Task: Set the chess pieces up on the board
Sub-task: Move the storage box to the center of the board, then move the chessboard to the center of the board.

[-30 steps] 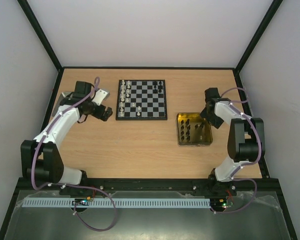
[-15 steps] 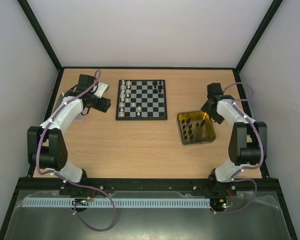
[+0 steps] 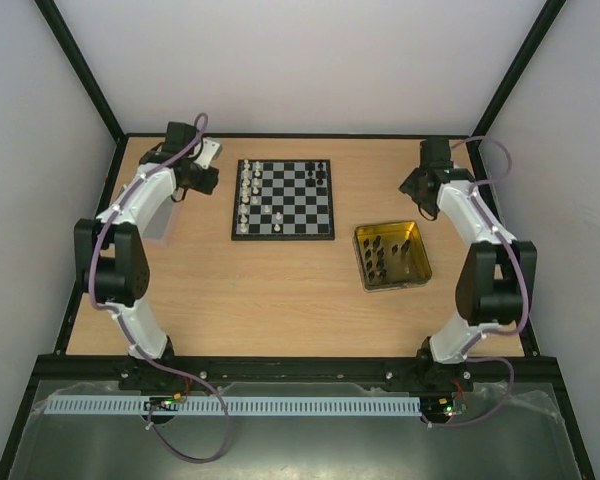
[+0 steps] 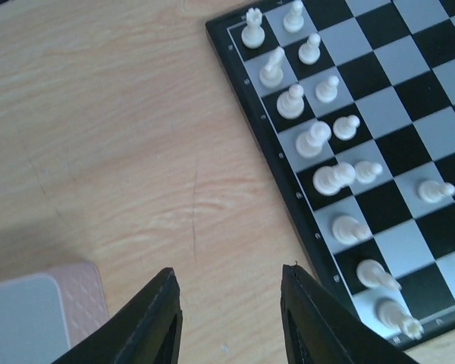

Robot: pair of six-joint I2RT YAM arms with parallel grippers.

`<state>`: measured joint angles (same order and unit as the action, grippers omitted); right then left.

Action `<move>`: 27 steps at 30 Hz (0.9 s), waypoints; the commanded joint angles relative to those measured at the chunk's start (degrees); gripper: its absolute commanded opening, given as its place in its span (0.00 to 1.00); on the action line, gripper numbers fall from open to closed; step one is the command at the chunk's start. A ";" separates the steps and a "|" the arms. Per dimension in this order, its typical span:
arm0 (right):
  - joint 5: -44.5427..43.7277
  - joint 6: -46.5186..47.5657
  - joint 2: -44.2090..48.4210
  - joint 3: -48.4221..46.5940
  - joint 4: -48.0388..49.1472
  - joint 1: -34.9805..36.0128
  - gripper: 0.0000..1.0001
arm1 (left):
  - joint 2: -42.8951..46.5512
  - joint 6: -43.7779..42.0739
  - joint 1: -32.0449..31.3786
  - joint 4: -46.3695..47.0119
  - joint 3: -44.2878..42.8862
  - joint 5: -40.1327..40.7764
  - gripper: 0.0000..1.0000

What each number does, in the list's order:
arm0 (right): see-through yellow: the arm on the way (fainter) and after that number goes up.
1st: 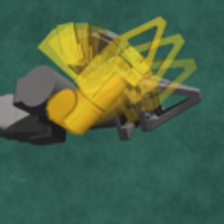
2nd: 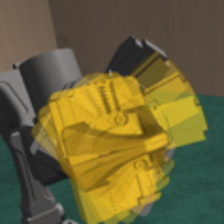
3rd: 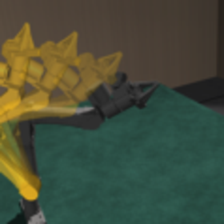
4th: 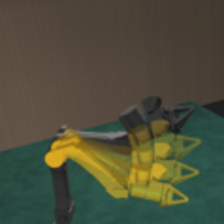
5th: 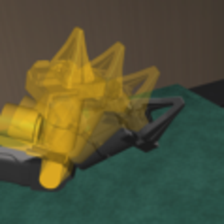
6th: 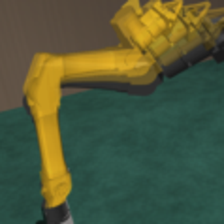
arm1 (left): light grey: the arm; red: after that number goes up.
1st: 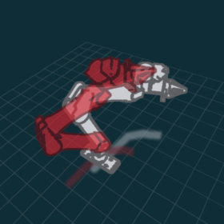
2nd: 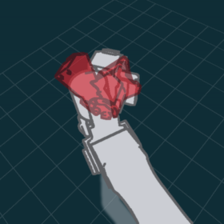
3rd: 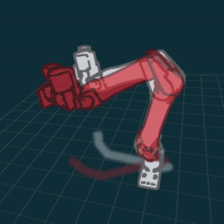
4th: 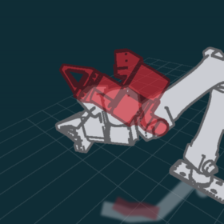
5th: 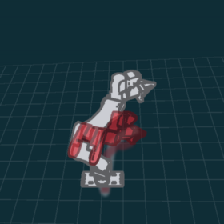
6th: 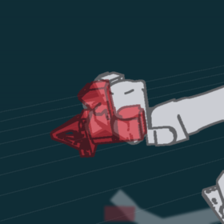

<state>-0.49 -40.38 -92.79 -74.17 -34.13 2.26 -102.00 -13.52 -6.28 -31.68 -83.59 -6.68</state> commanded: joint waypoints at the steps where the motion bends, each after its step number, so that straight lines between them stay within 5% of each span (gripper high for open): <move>1: 6.02 0.36 -6.98 -4.25 0.74 0.28 0.67 | -5.30 1.00 0.72 -3.32 -6.46 1.07 0.40; 11: 11.61 -0.52 -19.77 -15.19 2.70 1.32 0.74 | -22.45 4.30 0.66 -7.65 -27.66 5.83 0.76; 18: 12.61 0.08 -22.42 -17.70 4.64 1.81 0.76 | -33.84 7.77 0.66 -7.32 -42.17 10.34 0.75; 27: 13.84 0.72 -27.87 -22.30 6.44 1.87 0.78 | -42.40 13.50 2.36 -3.00 -48.40 8.62 0.76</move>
<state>12.19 -40.29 -116.90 -92.86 -28.95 3.84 -141.45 -3.77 -5.32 -35.66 -128.51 2.90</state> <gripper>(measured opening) 0.778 0.758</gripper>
